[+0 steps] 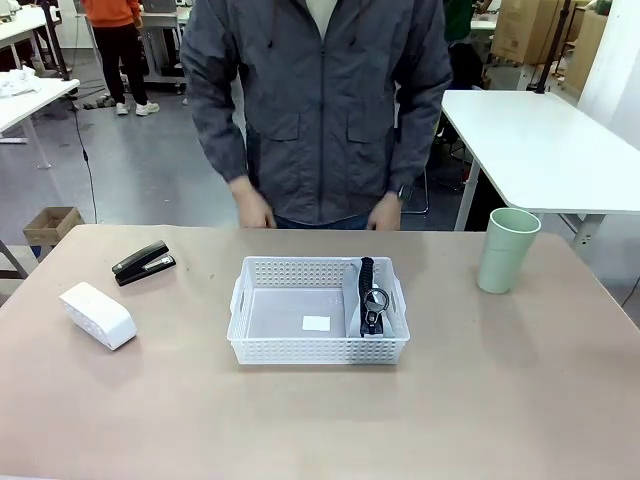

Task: Efficiently arrange items inside the basket to fit them all.
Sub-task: Pick up the Digital clock and place it inside the Organizing basket.

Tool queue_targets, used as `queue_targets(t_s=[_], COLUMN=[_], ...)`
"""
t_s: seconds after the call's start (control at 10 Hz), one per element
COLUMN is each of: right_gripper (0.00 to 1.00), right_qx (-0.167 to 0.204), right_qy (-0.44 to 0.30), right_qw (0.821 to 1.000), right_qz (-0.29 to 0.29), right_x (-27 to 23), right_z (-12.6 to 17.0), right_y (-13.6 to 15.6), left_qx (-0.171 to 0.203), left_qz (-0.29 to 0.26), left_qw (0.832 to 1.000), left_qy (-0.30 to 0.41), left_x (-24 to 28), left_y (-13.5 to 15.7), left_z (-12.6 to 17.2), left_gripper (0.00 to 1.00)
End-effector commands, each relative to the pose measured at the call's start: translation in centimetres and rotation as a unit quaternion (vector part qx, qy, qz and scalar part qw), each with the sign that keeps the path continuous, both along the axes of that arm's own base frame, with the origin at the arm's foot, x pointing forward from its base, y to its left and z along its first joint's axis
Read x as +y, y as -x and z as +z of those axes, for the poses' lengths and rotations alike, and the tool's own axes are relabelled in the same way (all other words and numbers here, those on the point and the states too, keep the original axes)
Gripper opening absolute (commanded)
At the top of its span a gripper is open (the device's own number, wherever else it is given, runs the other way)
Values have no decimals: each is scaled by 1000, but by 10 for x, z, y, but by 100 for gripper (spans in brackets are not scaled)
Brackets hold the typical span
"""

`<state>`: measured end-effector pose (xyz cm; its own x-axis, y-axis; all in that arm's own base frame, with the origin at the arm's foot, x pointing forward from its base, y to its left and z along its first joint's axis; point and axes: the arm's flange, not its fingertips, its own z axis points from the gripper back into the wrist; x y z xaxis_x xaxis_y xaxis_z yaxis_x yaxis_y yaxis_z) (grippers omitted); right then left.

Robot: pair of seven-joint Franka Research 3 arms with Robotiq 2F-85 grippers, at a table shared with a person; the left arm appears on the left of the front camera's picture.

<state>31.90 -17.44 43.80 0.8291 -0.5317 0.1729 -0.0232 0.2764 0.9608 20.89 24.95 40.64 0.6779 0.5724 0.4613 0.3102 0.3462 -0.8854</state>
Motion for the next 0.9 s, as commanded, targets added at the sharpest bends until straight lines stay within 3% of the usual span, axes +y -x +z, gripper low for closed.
queue_targets(t_s=[0.0, 0.1, 0.3, 0.5, 0.8], right_gripper=[100, 100, 100, 100, 100], right_qx=[-5, -5, -5, -5, -5], right_qy=[-3, -3, -3, -3, -3], right_qw=[1000, 1000, 1000, 1000, 1000], right_qz=[2, 2, 2, 2, 2], right_x=[-1, -1, -1, -1, -1], right_z=[1, 1, 1, 1, 1], right_y=[2, 2, 2, 2, 2], left_qx=[-16, 0, 85, 123, 211], left_qz=[2, 0, 20, 2, -38], left_qw=[1000, 1000, 994, 988, 957], left_qy=[-1, 0, -60, -99, -195], left_x=[1, 0, -21, -40, -83], left_y=[0, 0, -17, -28, -68], left_z=[2, 0, -4, 2, 17], left_gripper=[100, 100, 100, 100, 100])
